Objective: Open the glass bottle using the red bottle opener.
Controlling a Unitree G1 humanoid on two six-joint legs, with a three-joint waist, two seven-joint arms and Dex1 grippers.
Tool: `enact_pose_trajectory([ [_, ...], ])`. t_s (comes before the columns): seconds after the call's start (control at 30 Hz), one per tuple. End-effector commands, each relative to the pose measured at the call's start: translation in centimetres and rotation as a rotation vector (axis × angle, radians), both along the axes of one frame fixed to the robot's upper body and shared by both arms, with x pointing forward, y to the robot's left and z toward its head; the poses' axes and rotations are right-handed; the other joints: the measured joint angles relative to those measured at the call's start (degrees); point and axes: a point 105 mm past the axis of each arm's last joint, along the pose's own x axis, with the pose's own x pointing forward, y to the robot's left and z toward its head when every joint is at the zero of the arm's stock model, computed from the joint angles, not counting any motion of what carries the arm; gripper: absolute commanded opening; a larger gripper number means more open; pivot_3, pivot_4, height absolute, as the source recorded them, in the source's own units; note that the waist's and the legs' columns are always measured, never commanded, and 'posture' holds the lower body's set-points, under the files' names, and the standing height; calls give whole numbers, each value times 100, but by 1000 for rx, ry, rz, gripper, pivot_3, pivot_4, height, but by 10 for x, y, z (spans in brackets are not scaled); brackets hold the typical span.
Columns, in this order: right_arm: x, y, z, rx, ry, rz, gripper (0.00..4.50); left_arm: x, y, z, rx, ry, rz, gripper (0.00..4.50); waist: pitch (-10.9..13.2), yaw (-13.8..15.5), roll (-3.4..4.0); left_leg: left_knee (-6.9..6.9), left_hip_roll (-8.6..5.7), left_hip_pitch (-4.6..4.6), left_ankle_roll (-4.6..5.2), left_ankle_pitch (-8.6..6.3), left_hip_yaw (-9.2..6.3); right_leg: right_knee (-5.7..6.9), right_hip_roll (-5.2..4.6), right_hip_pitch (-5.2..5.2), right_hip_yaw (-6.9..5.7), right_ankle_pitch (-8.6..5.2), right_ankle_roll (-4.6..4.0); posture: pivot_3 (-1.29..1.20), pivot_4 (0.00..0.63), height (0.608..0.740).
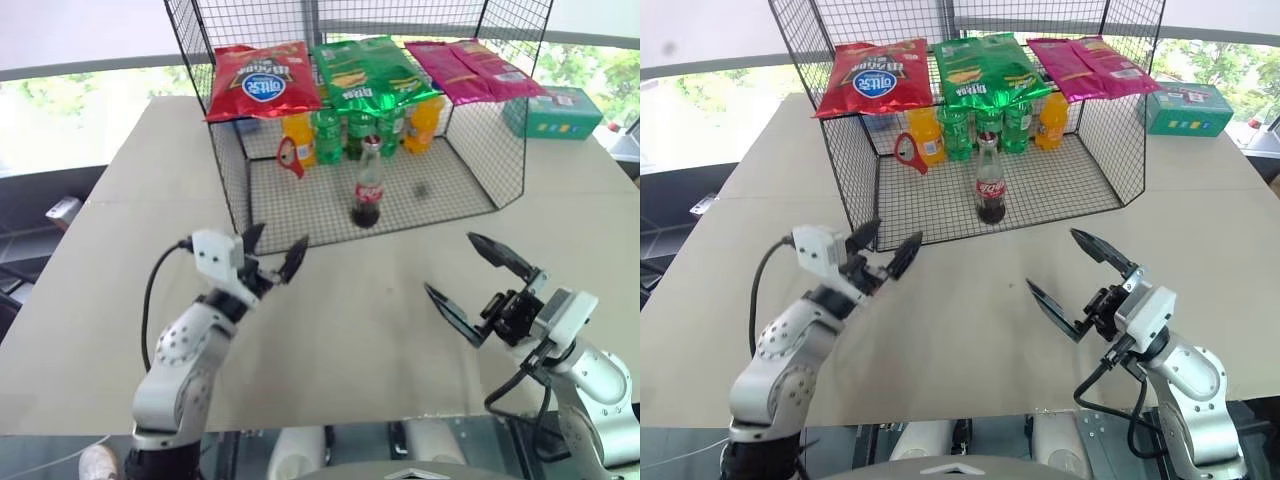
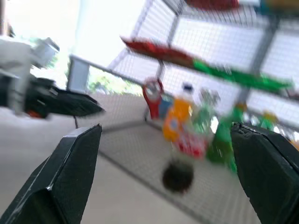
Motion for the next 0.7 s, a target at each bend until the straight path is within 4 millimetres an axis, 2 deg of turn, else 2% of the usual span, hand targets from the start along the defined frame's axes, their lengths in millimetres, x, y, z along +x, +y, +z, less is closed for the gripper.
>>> enact_pose_trajectory([
  [0.03,-8,7,15,13,-46,43,4421,12,1,13,27,-24,47,4500,-1,26,-1,0,-1,0,0,0,0,0,0,0,0,0,0,0,150,740],
  [0.2,-7,10,17,10,-41,36,4421,30,-8,25,37,-36,51,4500,0,47,-1,0,-2,0,-1,0,1,0,0,0,-2,0,0,0,150,740],
  [0.4,-5,9,16,6,-19,14,4421,51,-6,34,50,-52,81,4500,0,44,-2,0,-4,2,-2,1,2,1,2,1,-2,0,0,0,150,740],
  [0.7,-1,9,13,6,-2,-5,4421,70,1,41,82,-66,171,4500,0,37,-2,0,-3,2,-3,1,1,2,5,1,-3,5,8,0,150,740],
])
